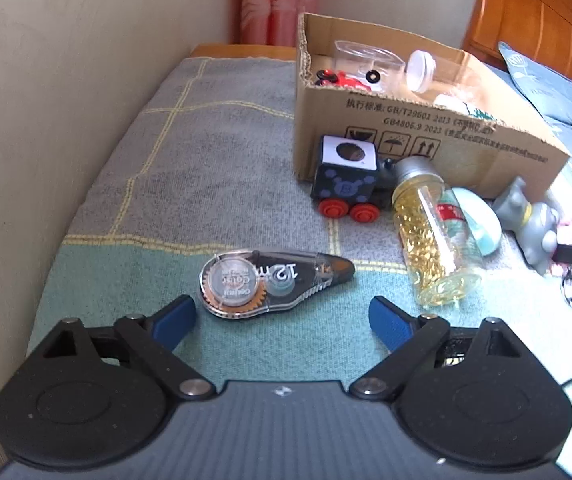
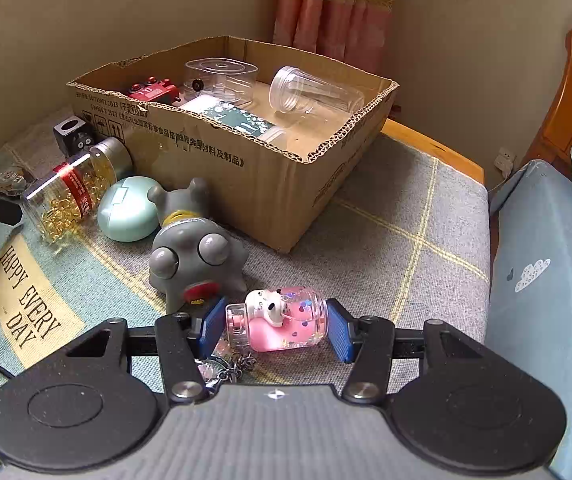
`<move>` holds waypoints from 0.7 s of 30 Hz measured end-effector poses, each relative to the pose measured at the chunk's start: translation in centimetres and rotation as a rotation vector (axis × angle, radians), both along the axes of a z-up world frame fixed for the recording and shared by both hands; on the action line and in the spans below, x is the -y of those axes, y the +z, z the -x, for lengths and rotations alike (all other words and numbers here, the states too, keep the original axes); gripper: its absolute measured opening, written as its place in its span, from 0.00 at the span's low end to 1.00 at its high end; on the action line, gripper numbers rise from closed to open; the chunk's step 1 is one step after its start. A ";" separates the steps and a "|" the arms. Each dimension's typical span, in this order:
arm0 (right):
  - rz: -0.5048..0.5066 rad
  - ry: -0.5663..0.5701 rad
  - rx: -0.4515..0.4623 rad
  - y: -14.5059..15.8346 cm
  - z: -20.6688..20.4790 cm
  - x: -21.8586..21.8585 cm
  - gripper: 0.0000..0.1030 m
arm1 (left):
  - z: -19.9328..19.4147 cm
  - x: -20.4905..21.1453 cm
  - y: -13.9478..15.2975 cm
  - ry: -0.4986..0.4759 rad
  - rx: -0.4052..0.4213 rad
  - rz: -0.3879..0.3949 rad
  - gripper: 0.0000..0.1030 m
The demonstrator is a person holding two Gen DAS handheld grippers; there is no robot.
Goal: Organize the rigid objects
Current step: 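Lift the correction tape with the left tool while the right tool grasps the pink keychain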
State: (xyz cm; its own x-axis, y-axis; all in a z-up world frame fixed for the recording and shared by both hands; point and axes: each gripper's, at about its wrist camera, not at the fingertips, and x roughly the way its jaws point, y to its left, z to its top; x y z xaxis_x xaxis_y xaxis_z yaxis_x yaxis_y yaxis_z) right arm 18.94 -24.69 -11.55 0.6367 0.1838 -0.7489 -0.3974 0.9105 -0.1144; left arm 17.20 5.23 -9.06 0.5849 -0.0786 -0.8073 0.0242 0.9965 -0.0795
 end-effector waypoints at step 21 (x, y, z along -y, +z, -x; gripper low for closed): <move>0.011 -0.008 0.006 -0.3 0.5 -0.5 0.57 | -0.9 1.4 -0.7 0.052 0.086 -0.072 0.87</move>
